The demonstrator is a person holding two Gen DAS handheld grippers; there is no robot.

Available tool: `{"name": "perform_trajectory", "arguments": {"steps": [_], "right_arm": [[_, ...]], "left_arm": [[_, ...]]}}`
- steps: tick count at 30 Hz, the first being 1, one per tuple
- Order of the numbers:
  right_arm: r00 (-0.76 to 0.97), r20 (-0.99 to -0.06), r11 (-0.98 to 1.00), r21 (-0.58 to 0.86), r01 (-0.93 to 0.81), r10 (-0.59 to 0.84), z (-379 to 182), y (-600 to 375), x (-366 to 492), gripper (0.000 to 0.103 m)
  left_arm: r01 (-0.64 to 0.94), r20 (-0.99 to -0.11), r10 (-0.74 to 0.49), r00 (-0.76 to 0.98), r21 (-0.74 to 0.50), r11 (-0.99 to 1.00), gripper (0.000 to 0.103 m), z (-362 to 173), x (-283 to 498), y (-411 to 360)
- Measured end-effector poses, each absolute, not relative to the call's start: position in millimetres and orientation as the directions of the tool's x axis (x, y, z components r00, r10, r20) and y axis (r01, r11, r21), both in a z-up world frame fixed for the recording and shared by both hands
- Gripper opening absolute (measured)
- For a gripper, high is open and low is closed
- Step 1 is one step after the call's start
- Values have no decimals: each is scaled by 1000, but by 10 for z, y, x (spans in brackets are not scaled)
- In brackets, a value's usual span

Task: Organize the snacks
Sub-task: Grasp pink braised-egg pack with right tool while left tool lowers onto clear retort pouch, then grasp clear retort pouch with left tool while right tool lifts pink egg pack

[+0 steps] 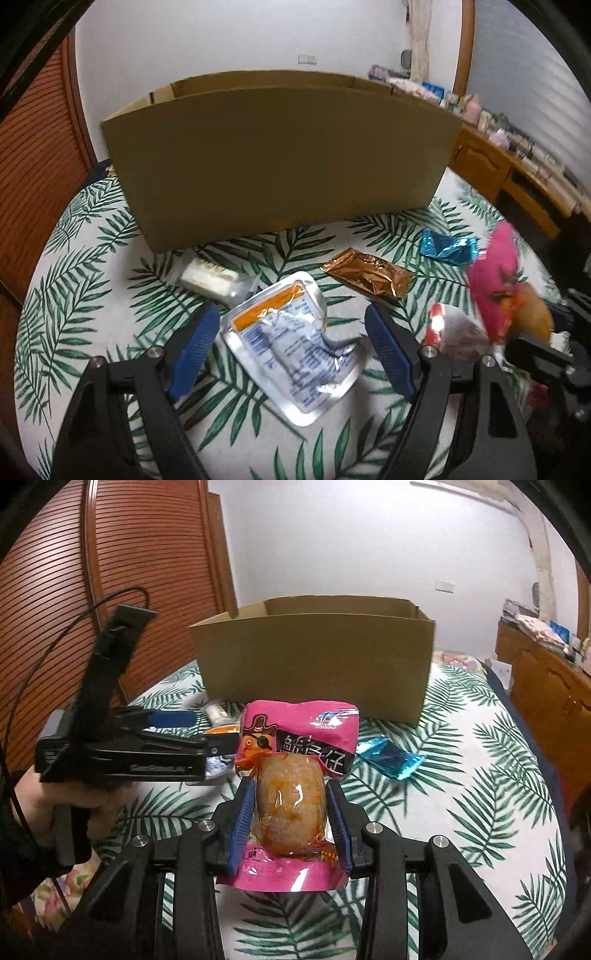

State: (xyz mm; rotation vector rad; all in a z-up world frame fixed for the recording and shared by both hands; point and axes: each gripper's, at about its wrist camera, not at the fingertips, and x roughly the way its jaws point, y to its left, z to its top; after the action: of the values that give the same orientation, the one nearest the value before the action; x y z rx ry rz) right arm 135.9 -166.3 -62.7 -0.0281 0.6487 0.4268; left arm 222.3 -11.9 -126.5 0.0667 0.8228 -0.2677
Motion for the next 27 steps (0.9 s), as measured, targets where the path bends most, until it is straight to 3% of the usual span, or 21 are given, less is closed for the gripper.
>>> {"name": "perform_trajectory", "arguments": {"steps": [14, 18, 27], "right_arm": [[736, -577, 925, 99, -367, 354, -664, -1726, 1232, 39], [735, -577, 925, 109, -363, 357, -671, -1752, 1215, 39], [734, -576, 927, 128, -352, 359, -672, -1800, 1193, 39]], "left_arm": [[277, -791, -159, 590, 14, 961, 81, -1362, 2250, -121], [289, -794, -191, 578, -19, 957, 71, -1384, 2261, -89], [309, -799, -203, 566, -22, 951, 68, -1362, 2326, -167]]}}
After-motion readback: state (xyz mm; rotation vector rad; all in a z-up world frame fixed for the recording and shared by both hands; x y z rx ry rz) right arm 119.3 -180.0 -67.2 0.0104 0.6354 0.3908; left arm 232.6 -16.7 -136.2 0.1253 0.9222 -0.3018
